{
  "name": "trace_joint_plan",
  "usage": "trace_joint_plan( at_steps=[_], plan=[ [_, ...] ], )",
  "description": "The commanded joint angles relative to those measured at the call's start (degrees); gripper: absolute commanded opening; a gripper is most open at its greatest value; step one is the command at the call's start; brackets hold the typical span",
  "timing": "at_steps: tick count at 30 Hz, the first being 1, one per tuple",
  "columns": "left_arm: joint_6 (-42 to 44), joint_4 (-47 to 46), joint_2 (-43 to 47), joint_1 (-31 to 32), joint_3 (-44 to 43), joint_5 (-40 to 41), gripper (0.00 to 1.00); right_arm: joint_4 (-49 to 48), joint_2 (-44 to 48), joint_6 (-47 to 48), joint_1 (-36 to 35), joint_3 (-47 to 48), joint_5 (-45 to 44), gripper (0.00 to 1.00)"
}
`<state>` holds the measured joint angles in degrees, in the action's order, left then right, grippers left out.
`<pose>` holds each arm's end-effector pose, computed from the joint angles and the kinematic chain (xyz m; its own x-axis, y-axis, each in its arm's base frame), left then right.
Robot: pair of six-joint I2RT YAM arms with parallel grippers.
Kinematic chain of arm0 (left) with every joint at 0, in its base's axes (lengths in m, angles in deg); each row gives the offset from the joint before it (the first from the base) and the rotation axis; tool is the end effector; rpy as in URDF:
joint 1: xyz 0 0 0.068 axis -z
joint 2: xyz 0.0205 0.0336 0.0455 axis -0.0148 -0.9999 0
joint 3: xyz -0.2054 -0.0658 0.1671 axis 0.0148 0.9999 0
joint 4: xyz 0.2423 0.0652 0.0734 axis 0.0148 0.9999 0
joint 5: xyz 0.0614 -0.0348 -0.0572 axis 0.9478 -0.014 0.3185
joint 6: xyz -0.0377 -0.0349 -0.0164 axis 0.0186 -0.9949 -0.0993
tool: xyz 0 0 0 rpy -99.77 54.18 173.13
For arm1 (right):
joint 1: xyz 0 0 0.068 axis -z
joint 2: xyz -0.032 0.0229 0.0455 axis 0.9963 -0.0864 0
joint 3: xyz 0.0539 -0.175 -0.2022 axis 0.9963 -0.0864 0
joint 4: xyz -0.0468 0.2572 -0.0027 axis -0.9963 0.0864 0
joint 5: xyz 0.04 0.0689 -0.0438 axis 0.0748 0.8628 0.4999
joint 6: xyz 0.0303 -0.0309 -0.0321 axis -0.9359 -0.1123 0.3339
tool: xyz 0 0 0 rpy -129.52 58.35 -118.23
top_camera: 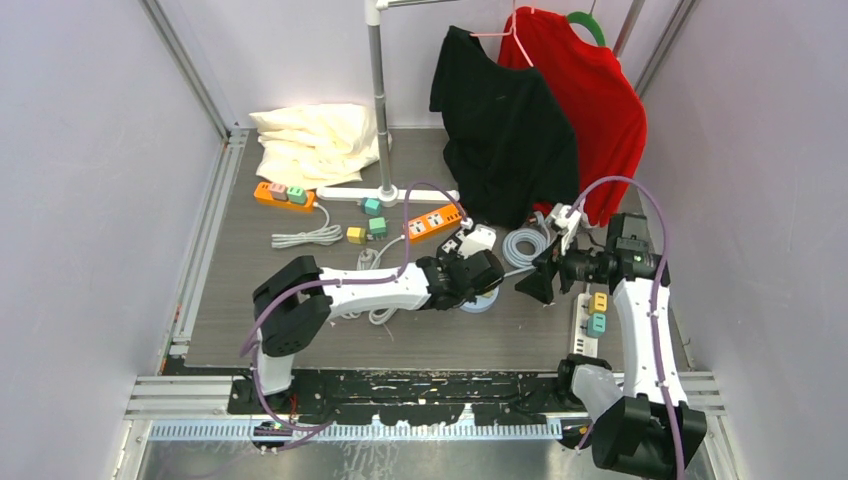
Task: Pull the plug off the socket
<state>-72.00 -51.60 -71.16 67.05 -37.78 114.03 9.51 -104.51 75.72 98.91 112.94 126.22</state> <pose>0.1733 -0.3795 0.2055 -0.6495 0.2440 -0.7201 0.3793 0.9248 -0.0288 0.1640 -0.0091 0.2819 -0.4293 -0.2581 -0.8655 -0.7844 0.5815 0.2157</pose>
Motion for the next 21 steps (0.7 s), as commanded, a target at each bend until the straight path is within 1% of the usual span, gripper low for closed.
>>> trace_joint_plan(
  at_steps=[1,4,5,6,7,9,10,13,15,17,19,21],
  plan=[
    [-1.36,0.50,4.13,0.04,3.22,2.11,0.00,-0.14,-0.23,11.95,-4.37,-2.51,1.80,0.86],
    [-0.82,-1.98,6.13,0.05,5.34,0.01,0.02,0.29,-1.25,20.71,-8.24,-4.50,1.08,0.92],
    [-0.74,-2.36,6.83,0.04,5.91,-0.27,0.08,-0.06,-1.71,22.31,-9.39,-4.80,0.56,0.92],
    [-0.65,-2.67,7.76,0.04,6.70,-0.47,0.15,-0.53,-2.34,22.98,-10.34,-4.82,0.03,0.93],
    [-0.48,-2.99,8.43,0.04,7.21,-0.48,0.25,-1.10,-3.06,23.08,-11.34,-4.59,-0.71,0.93],
    [-0.21,-3.63,9.73,0.04,8.20,-0.75,0.37,-1.50,-4.46,23.69,-13.03,-3.93,-1.45,0.93],
    [0.03,-4.02,10.28,0.03,8.74,-1.12,0.43,-1.72,-4.89,24.23,-13.66,-3.78,-1.51,0.93],
    [0.72,-5.10,11.99,-0.01,10.14,-2.84,0.52,-4.62,-4.91,23.30,-14.91,-4.26,-0.08,0.93],
    [1.60,-6.11,13.12,0.04,11.38,-5.21,0.56,-6.81,-5.17,20.95,-15.94,-4.46,0.69,0.93],
    [3.00,-7.39,14.53,0.05,12.83,-8.08,0.58,-7.42,-5.96,20.30,-17.72,-4.37,-0.37,0.93],
    [5.54,-8.54,17.00,0.10,15.13,-11.11,0.59,-7.96,-6.87,19.96,-19.30,-4.29,-1.99,0.92],
    [8.20,-10.49,20.37,0.04,18.64,-12.18,0.59,-9.63,-7.59,18.81,-20.75,-4.41,-3.25,0.92]
  ],
)
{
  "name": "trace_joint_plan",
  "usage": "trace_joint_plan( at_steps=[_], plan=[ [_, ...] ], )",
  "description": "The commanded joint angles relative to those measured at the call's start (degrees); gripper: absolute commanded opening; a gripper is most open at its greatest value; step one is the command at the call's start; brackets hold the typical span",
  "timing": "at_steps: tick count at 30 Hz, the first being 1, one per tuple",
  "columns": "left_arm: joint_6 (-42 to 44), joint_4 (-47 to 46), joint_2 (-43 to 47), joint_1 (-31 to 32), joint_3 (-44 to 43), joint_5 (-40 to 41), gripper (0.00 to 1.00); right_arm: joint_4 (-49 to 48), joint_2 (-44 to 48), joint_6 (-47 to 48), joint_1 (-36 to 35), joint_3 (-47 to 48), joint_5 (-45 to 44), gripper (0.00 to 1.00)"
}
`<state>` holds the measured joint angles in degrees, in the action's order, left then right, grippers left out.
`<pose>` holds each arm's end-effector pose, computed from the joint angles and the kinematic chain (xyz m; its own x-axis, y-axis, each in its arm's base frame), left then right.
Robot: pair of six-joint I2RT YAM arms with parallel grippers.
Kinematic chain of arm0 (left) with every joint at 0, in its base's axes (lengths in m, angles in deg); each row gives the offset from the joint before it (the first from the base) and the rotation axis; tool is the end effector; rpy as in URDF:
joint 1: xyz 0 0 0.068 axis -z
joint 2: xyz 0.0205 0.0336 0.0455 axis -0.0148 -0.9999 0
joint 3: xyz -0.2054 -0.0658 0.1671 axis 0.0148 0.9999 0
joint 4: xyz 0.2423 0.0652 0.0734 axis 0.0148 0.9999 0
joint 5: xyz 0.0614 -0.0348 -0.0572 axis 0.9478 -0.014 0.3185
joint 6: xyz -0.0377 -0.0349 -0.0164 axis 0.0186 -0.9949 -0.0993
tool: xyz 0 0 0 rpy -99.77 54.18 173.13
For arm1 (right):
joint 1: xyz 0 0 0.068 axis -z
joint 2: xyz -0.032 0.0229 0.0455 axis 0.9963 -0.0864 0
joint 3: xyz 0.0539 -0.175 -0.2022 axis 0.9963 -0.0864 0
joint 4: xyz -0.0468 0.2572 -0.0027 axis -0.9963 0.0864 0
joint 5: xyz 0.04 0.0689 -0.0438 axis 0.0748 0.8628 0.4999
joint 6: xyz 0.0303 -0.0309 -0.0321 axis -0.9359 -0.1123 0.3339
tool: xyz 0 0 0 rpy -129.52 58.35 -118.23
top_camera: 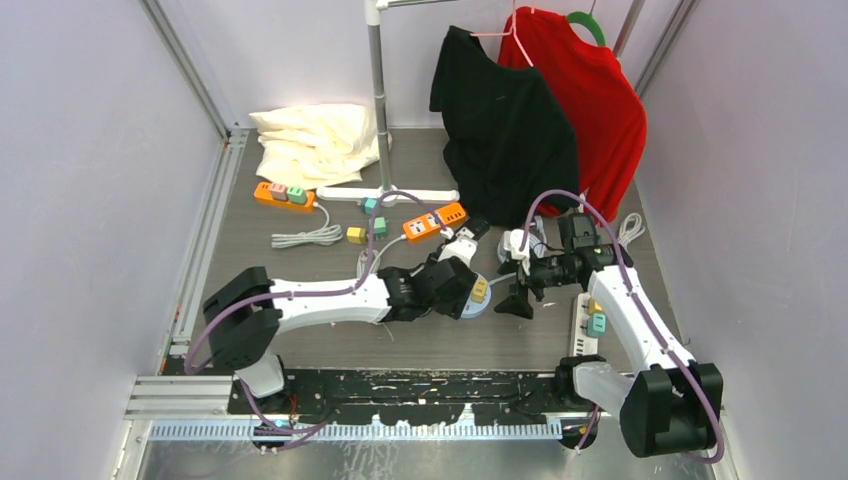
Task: Pull the plug off the socket
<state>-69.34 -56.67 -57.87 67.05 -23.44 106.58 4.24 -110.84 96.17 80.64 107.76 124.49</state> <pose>0.1493 -0.3314 0.2187 -0.6569 0.2656 -0.7056 0.4780 0.8705 -0.1174 0.1764 0.0436 0.2417 -0.0819 -0.4935 -0.8659 -0.9862 0.1655 -0.0010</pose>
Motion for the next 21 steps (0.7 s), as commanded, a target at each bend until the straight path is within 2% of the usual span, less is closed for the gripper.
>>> trace_joint_plan(
  at_steps=[1,5,7,9,11,13,14,18,21],
  plan=[
    [7.75,-7.29,9.13,0.02,7.53,-5.22,0.59,-5.70,-1.69,-2.64,-3.21,0.73,-2.25,0.92],
    [17.17,-18.08,19.81,0.04,17.72,-5.79,0.70,-11.32,-3.80,-7.46,-6.71,1.14,-6.39,0.90],
    [23.05,-27.07,25.84,-0.03,23.60,-6.29,0.80,-13.40,-4.83,-9.35,-8.08,1.35,-8.50,0.88],
    [29.17,-40.03,30.09,-0.11,30.64,-6.31,0.89,-15.41,-5.43,-10.94,-9.44,0.78,-10.58,0.88],
    [34.61,-54.46,30.60,-0.81,36.85,-7.24,0.99,-17.08,-6.12,-11.83,-11.17,0.17,-12.61,0.88],
    [39.43,-67.21,27.50,-2.50,40.50,-10.23,1.00,-18.49,-7.07,-12.95,-12.72,0.06,-14.53,0.88],
    [40.17,-70.36,25.61,-3.45,40.71,-11.73,0.99,-18.97,-7.67,-13.46,-13.29,0.24,-15.47,0.87],
    [39.27,-69.40,18.18,-7.07,37.48,-21.71,1.00,-20.32,-9.46,-14.85,-15.05,0.33,-17.91,0.78],
    [40.36,-72.40,16.21,-7.87,39.10,-25.94,0.99,-20.93,-10.44,-14.99,-15.72,0.01,-18.80,0.74]
  ],
)
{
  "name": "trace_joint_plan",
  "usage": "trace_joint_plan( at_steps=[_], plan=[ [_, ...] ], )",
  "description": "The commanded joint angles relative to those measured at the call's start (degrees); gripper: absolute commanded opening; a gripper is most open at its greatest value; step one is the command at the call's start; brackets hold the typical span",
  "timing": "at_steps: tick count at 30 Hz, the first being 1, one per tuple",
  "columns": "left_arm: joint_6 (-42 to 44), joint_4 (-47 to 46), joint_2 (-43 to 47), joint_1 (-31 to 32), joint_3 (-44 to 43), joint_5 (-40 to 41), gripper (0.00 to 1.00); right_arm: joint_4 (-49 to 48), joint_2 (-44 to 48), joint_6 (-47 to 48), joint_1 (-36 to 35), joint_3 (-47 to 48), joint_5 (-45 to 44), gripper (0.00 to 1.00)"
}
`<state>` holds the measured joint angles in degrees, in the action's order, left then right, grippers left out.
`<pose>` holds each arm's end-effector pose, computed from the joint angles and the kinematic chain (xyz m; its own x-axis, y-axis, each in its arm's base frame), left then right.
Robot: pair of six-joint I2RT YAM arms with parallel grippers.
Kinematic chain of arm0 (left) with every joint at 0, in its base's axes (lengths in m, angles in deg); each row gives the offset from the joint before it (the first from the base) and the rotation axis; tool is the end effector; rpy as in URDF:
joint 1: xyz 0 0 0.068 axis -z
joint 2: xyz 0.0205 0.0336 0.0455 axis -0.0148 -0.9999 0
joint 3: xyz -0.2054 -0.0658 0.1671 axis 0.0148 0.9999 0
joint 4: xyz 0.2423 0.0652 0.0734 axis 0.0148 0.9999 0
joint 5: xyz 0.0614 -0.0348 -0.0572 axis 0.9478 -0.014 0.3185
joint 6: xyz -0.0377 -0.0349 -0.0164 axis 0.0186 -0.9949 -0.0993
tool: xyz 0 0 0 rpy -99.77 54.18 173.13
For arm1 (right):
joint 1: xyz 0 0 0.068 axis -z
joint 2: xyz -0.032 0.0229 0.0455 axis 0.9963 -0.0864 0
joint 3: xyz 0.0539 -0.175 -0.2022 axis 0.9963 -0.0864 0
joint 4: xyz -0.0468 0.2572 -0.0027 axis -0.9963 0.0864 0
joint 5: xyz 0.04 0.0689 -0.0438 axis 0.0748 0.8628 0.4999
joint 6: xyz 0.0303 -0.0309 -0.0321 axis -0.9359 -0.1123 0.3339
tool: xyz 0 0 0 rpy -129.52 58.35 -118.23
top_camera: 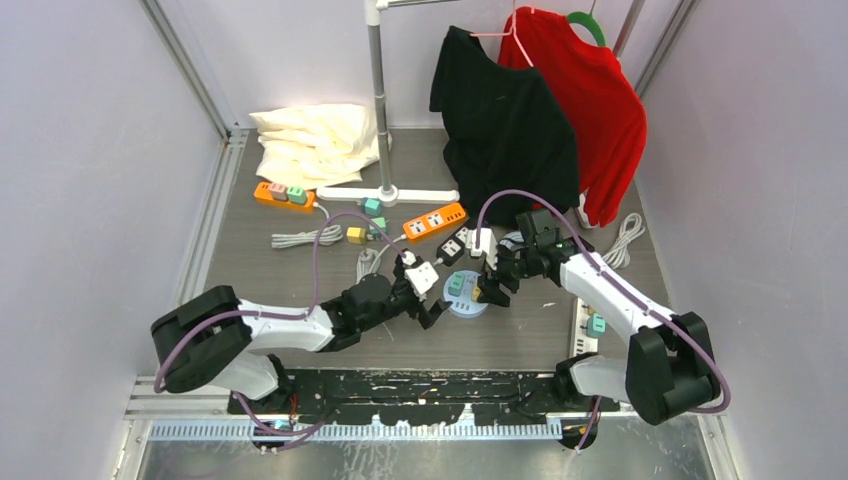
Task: Pull the plug off the socket
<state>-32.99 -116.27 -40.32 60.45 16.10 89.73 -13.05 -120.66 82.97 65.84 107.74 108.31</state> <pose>0.1347 -0.2387 0.1908 -0.0543 0.2045 -0.9774 0.8294 0.5542 0.0699 0.2082 0.0972 0.2164 -0.0892 -0.6473 -0.7570 -0.9858 0.1657 -0.0255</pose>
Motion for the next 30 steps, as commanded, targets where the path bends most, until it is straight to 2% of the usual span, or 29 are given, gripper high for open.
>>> trace_joint_plan(
  at_steps=[1,7,10,18,22,24,27,30],
  plan=[
    [4.33,-12.60,-0.97,-1.63,0.80,-10.11,0.99,-3.74,-1.01,-1.76,-1.09,-0.02,-2.70,0.73],
    [6.13,-12.95,-1.01,-2.97,2.18,-16.47,0.98,-1.71,-2.64,0.80,-2.81,0.27,-2.31,0.66],
    [7.44,-16.91,-3.04,-3.06,2.86,-18.68,0.95,-1.62,-2.71,1.33,-2.80,0.12,-2.53,0.62],
    [8.55,-24.66,-7.69,-4.07,4.18,-20.96,0.95,0.66,-2.83,4.97,-2.75,0.26,-1.46,0.54],
    [9.70,-32.11,-11.18,-4.39,5.74,-22.89,0.95,2.63,-2.93,7.30,-2.77,0.49,-0.24,0.50],
    [9.79,-35.84,-12.93,-4.47,6.48,-23.47,0.95,3.79,-3.35,8.59,-2.84,0.69,0.39,0.45],
    [9.59,-38.65,-14.56,-4.57,6.83,-24.80,0.94,6.87,-3.80,12.03,-2.78,1.14,1.19,0.39],
    [8.45,-38.35,-14.95,-4.90,6.30,-26.01,0.91,13.65,-3.84,20.94,-2.69,2.08,3.11,0.35]
  ],
)
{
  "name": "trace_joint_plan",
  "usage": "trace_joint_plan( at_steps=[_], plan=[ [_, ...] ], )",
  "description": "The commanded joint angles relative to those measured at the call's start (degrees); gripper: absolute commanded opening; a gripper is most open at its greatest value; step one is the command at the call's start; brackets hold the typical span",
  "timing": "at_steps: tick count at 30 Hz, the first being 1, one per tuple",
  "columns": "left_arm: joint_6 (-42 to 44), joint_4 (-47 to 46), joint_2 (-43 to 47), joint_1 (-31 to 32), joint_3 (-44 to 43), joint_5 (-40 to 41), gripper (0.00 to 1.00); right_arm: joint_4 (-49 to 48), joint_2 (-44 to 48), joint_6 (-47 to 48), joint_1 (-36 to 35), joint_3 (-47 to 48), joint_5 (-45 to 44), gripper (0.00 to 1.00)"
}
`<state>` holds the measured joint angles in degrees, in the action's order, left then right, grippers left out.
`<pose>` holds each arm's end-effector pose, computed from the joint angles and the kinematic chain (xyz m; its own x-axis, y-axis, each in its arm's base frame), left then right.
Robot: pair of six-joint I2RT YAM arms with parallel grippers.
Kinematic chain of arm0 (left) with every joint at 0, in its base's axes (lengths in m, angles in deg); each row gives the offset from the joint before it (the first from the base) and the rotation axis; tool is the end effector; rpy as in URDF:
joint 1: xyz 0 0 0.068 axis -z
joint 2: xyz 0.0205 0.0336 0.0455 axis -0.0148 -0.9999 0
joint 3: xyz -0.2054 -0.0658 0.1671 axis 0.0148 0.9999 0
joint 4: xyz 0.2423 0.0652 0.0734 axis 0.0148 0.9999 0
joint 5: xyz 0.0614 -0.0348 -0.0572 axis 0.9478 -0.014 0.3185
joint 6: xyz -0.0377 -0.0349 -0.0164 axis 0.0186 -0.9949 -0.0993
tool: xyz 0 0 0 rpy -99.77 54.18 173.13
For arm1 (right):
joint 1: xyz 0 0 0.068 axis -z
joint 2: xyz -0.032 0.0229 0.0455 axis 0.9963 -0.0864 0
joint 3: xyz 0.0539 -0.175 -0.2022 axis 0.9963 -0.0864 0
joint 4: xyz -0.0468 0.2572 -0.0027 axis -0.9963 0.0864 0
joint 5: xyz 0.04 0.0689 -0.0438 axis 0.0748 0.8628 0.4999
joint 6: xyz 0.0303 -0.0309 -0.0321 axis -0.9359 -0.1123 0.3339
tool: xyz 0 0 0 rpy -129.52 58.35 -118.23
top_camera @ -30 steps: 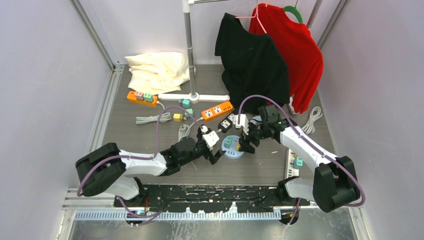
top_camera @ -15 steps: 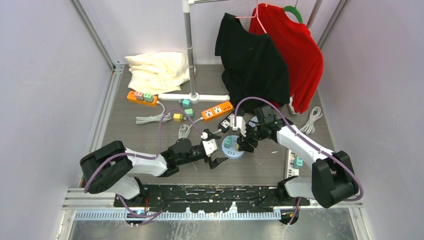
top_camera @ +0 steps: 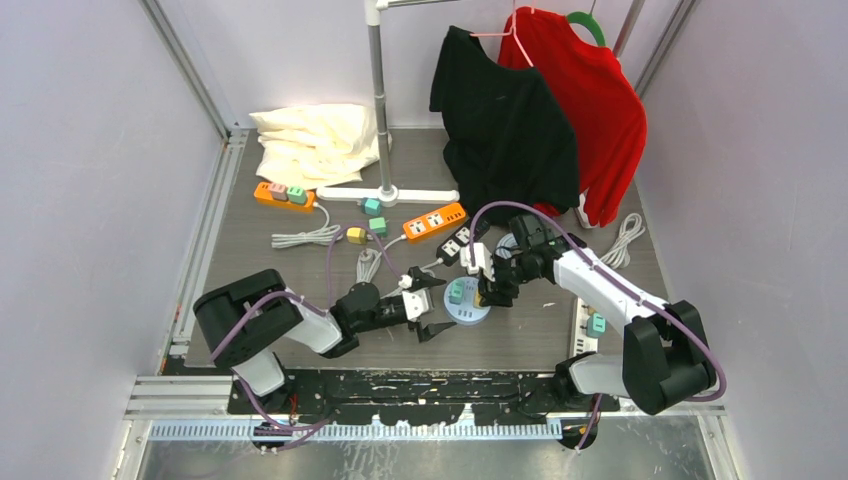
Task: Pull the plug off the socket
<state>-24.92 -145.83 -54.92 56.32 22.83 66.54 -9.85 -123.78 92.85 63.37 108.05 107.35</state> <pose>0.1373 -0.2327 0.1503 0.1526 0.0988 -0.9833 0.9522 0.2516 0.1731 0.2051 0.1061 0.2036 0.0377 -0.7008 -0.7123 -0.9979 0.0114 -0.0641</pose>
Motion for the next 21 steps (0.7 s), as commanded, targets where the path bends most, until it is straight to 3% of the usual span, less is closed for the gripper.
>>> trace_joint_plan(
  at_steps=[1,3,10,21],
  plan=[
    [0.01,-8.52,-0.44,-0.88,-0.71,-3.54,0.90,13.93,-0.63,16.46,-0.24,2.19,4.70,0.34],
    [-1.07,-7.60,-0.44,-1.07,-1.24,-5.51,0.90,19.92,-0.22,25.18,-0.03,2.24,4.68,0.33],
    [-5.37,-3.38,-3.48,-1.09,-5.63,-14.52,0.85,24.14,0.83,32.47,0.29,0.96,5.29,0.34],
    [-10.87,-2.78,-5.72,-0.13,-7.47,-14.76,0.66,20.55,1.19,28.43,0.29,-0.15,4.09,0.56]
  ],
)
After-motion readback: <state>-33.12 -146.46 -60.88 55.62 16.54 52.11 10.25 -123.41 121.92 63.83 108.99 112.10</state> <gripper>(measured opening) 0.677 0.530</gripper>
